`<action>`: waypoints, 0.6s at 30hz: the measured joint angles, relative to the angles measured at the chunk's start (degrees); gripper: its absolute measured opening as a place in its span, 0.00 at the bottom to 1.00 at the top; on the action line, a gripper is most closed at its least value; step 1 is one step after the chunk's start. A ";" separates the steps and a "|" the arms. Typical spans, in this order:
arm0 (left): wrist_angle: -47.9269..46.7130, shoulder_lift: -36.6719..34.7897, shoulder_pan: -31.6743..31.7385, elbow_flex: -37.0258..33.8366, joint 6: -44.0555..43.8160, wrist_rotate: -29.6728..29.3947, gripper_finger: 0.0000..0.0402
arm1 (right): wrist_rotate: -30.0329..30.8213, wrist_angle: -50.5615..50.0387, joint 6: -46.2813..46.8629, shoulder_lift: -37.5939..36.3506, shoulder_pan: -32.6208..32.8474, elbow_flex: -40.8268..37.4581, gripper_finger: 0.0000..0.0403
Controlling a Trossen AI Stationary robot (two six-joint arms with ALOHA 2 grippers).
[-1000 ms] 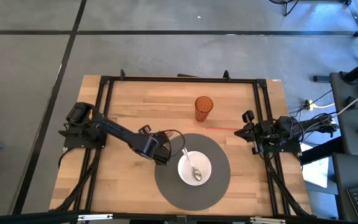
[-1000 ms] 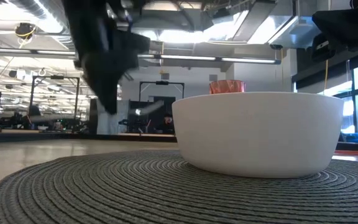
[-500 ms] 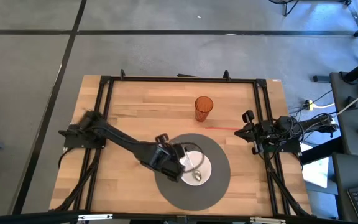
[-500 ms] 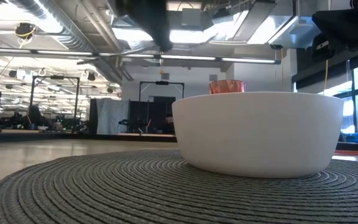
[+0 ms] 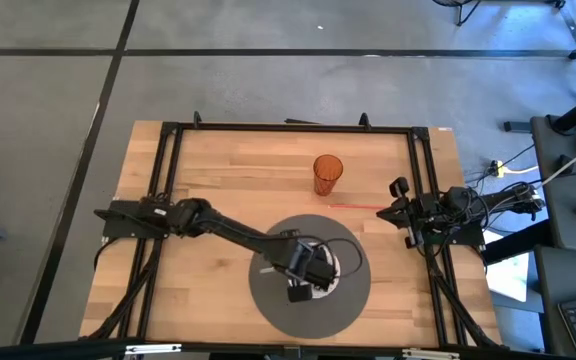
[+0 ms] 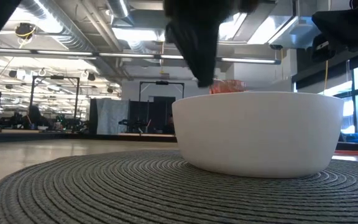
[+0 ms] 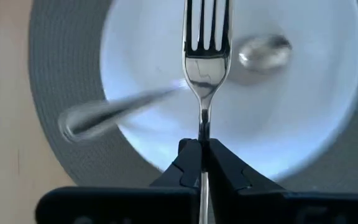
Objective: Pick & Place Utensil
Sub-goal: Put the silver fork into the white bowl
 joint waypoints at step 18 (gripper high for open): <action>-0.91 1.00 1.98 -0.07 5.42 2.95 0.01 | 0.00 -0.17 -0.22 0.00 0.00 0.00 0.05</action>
